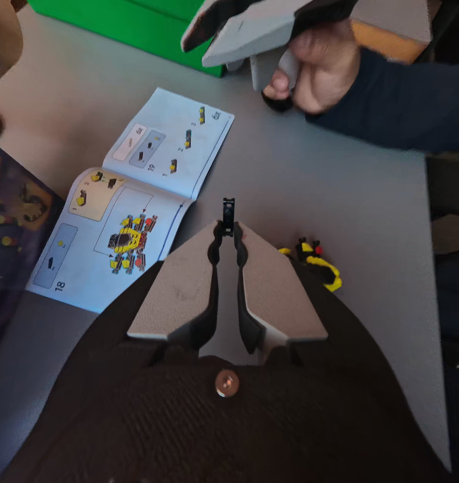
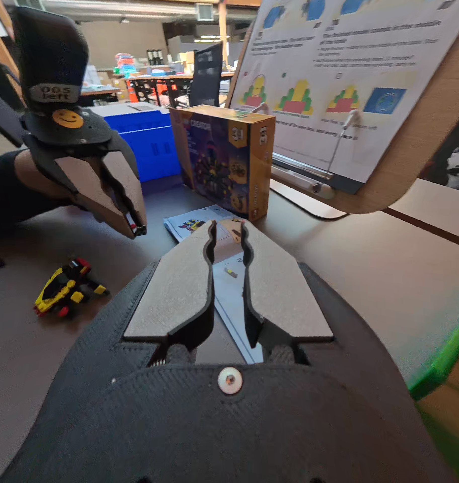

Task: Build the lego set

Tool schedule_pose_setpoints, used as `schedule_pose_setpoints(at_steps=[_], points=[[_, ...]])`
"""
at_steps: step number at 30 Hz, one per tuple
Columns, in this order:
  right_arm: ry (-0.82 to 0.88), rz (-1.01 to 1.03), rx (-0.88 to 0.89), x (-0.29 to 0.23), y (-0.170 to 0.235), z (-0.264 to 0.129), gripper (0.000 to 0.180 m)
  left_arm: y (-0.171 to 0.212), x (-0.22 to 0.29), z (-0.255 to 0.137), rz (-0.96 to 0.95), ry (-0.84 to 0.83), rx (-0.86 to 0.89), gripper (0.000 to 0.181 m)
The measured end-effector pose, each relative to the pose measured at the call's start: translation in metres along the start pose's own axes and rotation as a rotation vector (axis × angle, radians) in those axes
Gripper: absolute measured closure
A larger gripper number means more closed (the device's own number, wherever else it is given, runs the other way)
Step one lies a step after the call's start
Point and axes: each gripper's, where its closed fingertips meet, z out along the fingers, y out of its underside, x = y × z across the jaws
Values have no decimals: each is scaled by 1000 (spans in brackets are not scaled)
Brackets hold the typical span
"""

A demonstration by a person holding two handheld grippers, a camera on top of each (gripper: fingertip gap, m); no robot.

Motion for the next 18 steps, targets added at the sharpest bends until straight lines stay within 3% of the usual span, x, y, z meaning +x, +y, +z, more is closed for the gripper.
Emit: schedule_pose_setpoints(at_steps=[5,18], points=[[36,-33,-13,6,1,4,165,43,-8,7,-8,-56,-213,176],[95,74,50,21,-3,0,163,48,-9,6,33,-113,-234,176]])
